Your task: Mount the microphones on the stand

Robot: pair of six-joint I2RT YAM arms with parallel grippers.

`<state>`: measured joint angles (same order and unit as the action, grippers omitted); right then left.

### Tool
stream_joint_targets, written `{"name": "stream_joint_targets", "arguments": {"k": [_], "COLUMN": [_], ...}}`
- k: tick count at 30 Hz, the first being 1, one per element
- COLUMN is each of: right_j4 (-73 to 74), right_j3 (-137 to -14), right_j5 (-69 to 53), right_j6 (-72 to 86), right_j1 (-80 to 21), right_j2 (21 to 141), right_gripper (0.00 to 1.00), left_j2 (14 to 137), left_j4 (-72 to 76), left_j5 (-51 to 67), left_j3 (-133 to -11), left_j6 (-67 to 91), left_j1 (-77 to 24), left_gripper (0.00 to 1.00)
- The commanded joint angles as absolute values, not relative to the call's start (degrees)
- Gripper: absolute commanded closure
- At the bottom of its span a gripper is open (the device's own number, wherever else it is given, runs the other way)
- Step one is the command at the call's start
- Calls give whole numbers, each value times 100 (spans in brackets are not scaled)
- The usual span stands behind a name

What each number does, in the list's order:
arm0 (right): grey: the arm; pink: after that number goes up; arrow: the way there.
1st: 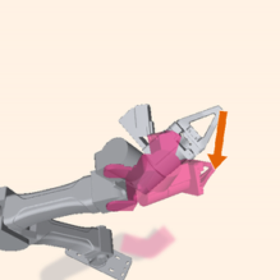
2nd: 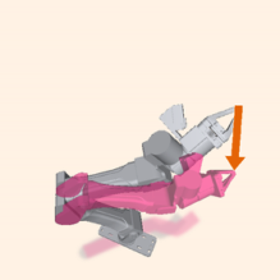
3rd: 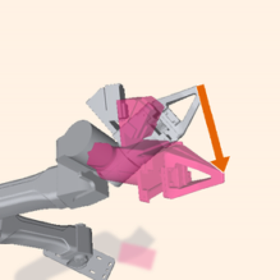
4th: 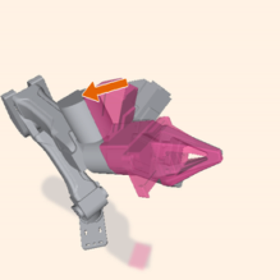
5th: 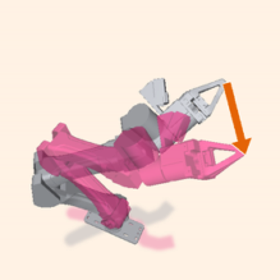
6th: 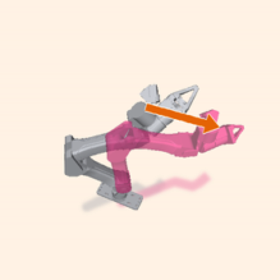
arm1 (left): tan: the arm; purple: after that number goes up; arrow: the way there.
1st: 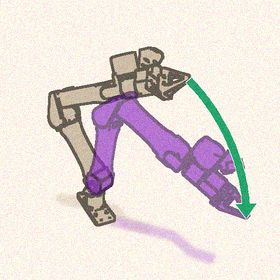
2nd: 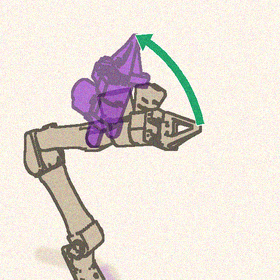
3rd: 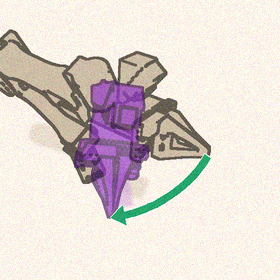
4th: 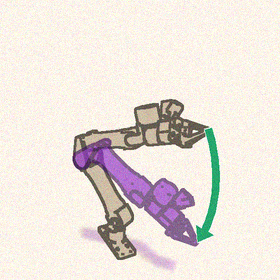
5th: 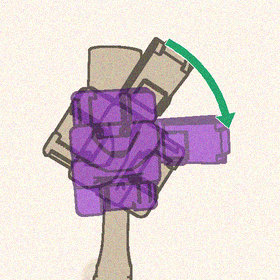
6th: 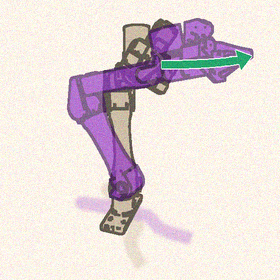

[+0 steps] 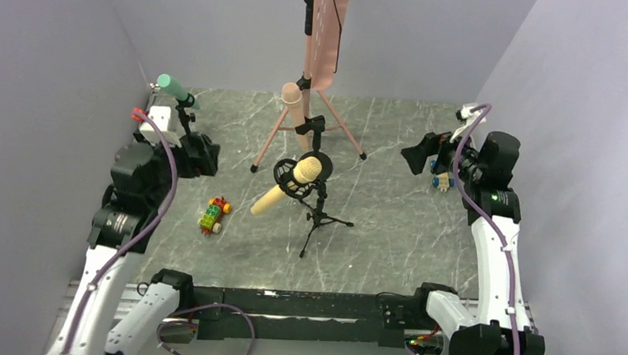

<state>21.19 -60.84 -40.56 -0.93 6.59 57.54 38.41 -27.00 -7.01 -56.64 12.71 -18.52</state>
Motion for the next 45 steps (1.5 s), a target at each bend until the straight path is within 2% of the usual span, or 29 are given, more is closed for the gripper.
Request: {"name": "stream_joint_targets", "arguments": {"k": [1, 5, 9, 13, 45], "right_j4": [1459, 843, 436, 160, 359], "right_j3": [-5521, -4910, -4457, -4043, -3929], "right_j5": [-2126, -637, -123, -161, -755], "right_j6": [452, 981, 1074, 1211, 1597], "right_j1": [979, 994, 1017, 1052, 1575], "right_j2": [5336, 5156, 4978, 4783, 4563], "right_gripper": [0, 0, 0, 0, 0], "left_j2": [4152, 4168, 3793, 3544, 3498], "left_j4": [-2105, -1612, -1334, -1043, -1516], "left_j5": [2105, 2489, 2168, 1958, 1770], "left_j3": [-5649, -5020, -4271, -3608, -3709], "left_j6": [1477, 1327, 1124, 964, 853], "left_j1": [-101, 358, 352, 352, 281], "left_gripper": [1, 1, 1, 1, 1]}}
